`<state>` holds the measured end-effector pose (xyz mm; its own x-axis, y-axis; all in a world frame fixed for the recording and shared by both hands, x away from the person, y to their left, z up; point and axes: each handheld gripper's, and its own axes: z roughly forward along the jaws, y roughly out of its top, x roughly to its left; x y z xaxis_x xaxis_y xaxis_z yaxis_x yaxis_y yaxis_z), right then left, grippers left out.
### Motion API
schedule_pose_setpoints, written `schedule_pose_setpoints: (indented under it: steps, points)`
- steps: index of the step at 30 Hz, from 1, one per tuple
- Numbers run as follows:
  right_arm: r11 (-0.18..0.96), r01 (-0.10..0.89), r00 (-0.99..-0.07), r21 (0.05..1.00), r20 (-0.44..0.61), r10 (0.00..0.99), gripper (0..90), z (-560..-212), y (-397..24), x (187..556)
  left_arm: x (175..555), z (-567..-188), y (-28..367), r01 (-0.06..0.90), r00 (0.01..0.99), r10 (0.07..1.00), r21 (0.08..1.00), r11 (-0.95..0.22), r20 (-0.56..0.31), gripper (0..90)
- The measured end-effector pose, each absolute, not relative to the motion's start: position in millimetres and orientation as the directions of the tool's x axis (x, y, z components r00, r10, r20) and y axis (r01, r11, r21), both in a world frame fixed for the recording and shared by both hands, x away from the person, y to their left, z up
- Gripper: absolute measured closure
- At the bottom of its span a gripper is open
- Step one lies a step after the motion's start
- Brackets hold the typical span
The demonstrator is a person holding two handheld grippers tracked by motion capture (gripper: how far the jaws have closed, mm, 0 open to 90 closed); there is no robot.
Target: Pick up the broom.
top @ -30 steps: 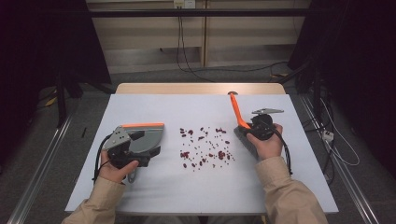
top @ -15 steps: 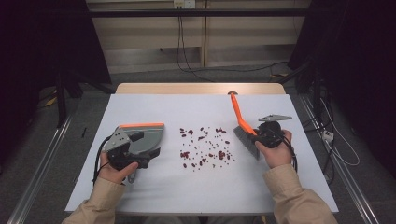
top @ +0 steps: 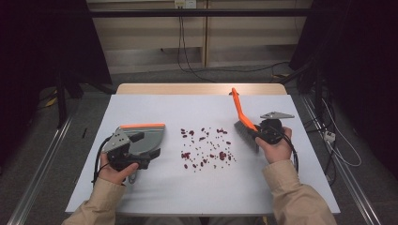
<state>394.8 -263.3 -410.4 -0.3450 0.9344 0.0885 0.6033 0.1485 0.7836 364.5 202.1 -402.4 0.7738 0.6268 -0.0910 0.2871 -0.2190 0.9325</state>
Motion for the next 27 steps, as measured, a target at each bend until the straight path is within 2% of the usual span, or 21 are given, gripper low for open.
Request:
schedule_pose_setpoints:
  steps: [4, 11, 18, 22, 24, 27]
  points:
    - [0.171, 0.568, -0.367, 0.805, 0.061, 0.928, 71.2, -410, -253, 411, 366, -404, 203, 0.294, 0.772, 0.628, 0.931, -0.218, -0.097, 9.4]
    - [0.199, 0.565, -0.383, 0.801, 0.042, 0.923, 70.9, -423, -235, 437, 366, -405, 203, 0.299, 0.775, 0.624, 0.928, -0.223, -0.100, 9.2]
    - [0.192, 0.567, -0.372, 0.801, 0.041, 0.927, 70.5, -427, -229, 445, 367, -406, 204, 0.301, 0.770, 0.631, 0.927, -0.224, -0.098, 8.7]
    - [0.237, 0.558, -0.415, 0.795, 0.021, 0.910, 70.9, -426, -227, 447, 368, -407, 203, 0.306, 0.770, 0.630, 0.924, -0.227, -0.100, 8.7]
    - [0.240, 0.564, -0.445, 0.790, 0.046, 0.894, 71.1, -426, -225, 445, 368, -407, 203, 0.306, 0.770, 0.630, 0.925, -0.227, -0.101, 8.6]
    - [0.298, 0.549, -0.472, 0.781, -0.004, 0.882, 71.2, -424, -219, 442, 368, -407, 204, 0.306, 0.769, 0.631, 0.926, -0.223, -0.102, 8.6]
